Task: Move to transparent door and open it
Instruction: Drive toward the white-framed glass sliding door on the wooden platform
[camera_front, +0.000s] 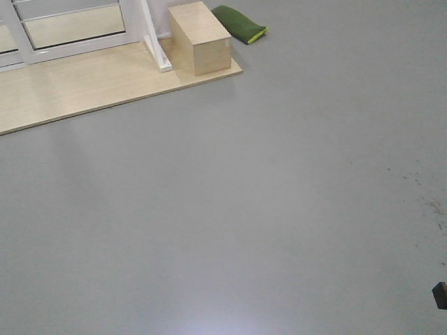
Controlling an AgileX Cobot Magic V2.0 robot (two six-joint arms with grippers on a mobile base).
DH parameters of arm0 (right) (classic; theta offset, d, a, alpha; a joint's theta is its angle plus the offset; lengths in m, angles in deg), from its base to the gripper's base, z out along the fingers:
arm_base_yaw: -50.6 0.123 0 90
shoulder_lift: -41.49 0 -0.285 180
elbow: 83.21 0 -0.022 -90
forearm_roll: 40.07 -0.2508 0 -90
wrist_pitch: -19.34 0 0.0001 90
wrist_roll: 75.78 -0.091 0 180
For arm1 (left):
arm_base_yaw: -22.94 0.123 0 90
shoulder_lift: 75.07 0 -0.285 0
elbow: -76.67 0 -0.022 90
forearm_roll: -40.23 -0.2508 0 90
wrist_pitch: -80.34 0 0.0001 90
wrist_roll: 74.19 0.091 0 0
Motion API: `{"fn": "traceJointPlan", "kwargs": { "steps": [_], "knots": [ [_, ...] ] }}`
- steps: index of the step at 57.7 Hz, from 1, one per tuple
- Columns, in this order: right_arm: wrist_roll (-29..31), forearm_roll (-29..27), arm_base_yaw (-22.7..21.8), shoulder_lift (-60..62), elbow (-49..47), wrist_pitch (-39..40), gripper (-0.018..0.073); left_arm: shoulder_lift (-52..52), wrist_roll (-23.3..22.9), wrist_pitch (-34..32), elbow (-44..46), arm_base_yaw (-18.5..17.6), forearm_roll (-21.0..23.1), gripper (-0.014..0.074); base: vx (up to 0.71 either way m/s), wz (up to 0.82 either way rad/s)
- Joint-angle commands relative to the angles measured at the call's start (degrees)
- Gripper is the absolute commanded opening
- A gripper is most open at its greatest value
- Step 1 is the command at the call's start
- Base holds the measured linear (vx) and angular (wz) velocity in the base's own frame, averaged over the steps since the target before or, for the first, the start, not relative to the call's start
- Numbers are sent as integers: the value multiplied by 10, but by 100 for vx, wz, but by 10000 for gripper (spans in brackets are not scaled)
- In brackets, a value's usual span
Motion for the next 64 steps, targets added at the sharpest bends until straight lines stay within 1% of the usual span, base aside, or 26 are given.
{"fn": "traceJointPlan", "kwargs": {
  "steps": [1, 40, 64],
  "knots": [
    [5, 4, -3, 10, 3, 51, -9, 3, -5, -50, -9, 1, 3, -6, 55, 39],
    [5, 4, -3, 10, 3, 51, -9, 3, -5, -50, -9, 1, 3, -6, 56, 34],
    [5, 4, -3, 10, 3, 51, -9, 3, -5, -50, -9, 1, 3, -6, 57, 19]
  ]
}}
